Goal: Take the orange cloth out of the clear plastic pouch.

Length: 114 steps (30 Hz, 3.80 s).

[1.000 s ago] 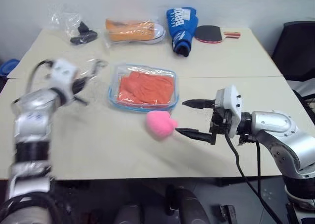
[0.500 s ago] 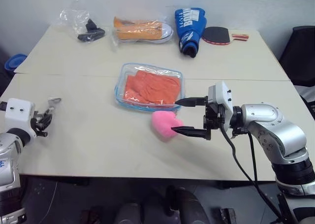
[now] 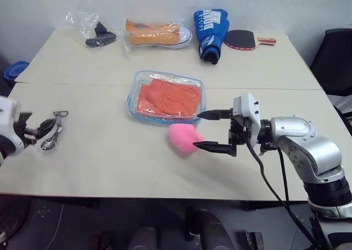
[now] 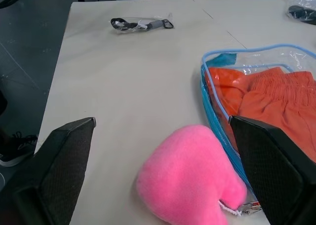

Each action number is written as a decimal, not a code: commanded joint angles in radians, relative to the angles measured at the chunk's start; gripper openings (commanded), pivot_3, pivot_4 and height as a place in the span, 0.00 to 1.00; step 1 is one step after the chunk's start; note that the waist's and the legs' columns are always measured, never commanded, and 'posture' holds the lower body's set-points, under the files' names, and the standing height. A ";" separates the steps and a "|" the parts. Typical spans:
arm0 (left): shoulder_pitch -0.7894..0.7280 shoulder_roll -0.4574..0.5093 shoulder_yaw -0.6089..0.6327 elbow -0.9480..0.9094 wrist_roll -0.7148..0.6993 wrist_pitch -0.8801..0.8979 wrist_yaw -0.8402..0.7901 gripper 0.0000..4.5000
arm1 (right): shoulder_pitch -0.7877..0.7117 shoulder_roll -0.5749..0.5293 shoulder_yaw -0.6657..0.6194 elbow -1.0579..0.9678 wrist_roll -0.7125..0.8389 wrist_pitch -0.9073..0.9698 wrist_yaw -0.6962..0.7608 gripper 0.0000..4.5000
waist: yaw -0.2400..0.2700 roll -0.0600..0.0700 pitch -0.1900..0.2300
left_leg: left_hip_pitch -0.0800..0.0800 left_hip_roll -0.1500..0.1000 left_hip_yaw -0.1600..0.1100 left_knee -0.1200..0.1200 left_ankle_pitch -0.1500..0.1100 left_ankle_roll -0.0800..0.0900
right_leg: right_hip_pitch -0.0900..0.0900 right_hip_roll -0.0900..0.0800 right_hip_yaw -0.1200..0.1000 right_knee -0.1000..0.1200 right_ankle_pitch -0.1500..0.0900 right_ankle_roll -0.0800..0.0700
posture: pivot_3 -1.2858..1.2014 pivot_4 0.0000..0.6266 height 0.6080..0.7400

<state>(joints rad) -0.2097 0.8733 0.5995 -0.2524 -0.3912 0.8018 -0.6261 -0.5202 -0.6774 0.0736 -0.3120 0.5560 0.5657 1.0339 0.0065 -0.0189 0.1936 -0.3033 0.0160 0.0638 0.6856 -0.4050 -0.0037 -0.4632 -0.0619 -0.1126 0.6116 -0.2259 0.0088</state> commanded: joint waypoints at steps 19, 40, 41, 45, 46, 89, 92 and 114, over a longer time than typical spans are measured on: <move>-0.734 -0.018 -0.857 0.916 0.646 -1.248 -0.219 0.78 | 0.117 -0.037 -0.102 -0.158 0.015 0.012 -0.107 1.00 | 0.004 0.000 0.000 | -0.004 0.000 0.004 0.002 0.000 0.002 | -0.002 0.003 -0.001 0.000 0.001 0.001 | 0.52 0.24 1.00; -0.810 -0.131 -0.891 1.167 0.720 -1.422 -0.163 0.24 | 0.127 -0.065 -0.118 -0.130 -0.009 -0.003 -0.125 1.00 | 0.012 0.000 0.000 | -0.011 0.000 0.001 0.013 -0.002 0.006 | -0.002 0.002 -0.005 0.002 0.003 0.003 | 0.52 0.24 1.00; -0.803 -0.128 -0.889 1.159 0.714 -1.427 -0.173 0.18 | 0.128 -0.068 -0.119 -0.131 -0.008 -0.003 -0.124 1.00 | 0.013 0.000 0.000 | -0.011 0.000 0.001 0.014 -0.002 0.006 | -0.002 0.001 -0.005 0.002 0.003 0.003 | 0.52 0.24 1.00; -0.744 -0.092 -0.879 1.071 0.694 -1.429 -0.219 0.00 | 0.126 -0.080 -0.117 -0.121 -0.012 -0.008 -0.114 1.00 | 0.012 0.000 0.000 | -0.011 0.000 0.001 0.013 -0.002 0.006 | -0.002 0.002 -0.005 0.002 0.003 0.003 | 0.52 0.24 1.00; -0.724 -0.078 -0.873 1.043 0.686 -1.422 -0.229 0.00 | 0.127 -0.083 -0.117 -0.119 -0.013 -0.008 -0.111 1.00 | 0.010 0.000 0.000 | -0.011 0.000 0.001 0.013 -0.002 0.006 | -0.002 0.002 -0.005 0.002 0.003 0.003 | 0.52 0.24 1.00; -0.426 0.073 -0.761 -0.024 0.044 -0.599 -0.640 0.41 | 0.205 -0.171 -0.138 -0.066 -0.055 -0.054 -0.018 1.00 | 0.021 0.004 0.001 | -0.013 -0.002 0.001 0.014 -0.002 0.006 | 0.002 0.002 0.000 0.001 0.004 0.005 | 0.52 0.24 1.00; -0.515 -0.048 -0.898 0.041 0.140 -0.700 -0.699 0.41 | 0.197 -0.176 -0.119 -0.041 -0.086 -0.074 -0.010 1.00 | 0.019 0.003 0.001 | -0.014 -0.002 0.003 0.016 -0.002 0.007 | 0.001 0.004 0.000 0.000 0.004 0.006 | 0.52 0.24 1.00; -0.601 -0.312 -1.096 0.438 0.387 -1.144 -0.838 0.21 | 0.205 -0.122 -0.071 -0.071 -0.157 -0.088 -0.080 1.00 | 0.019 0.004 0.001 | -0.013 -0.001 0.003 0.017 -0.002 0.006 | 0.001 0.004 0.002 0.000 0.004 0.005 | 0.52 0.24 1.00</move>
<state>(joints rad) -0.8166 0.5601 -0.5046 0.1784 -0.0248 -0.3177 -1.4760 -0.2999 -0.8035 0.0070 -0.3603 0.4020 0.5006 0.9589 0.0258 -0.0154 0.1941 -0.3161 0.0148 0.0663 0.7029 -0.4069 0.0028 -0.4623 -0.0582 -0.1101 0.6112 -0.2222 0.0143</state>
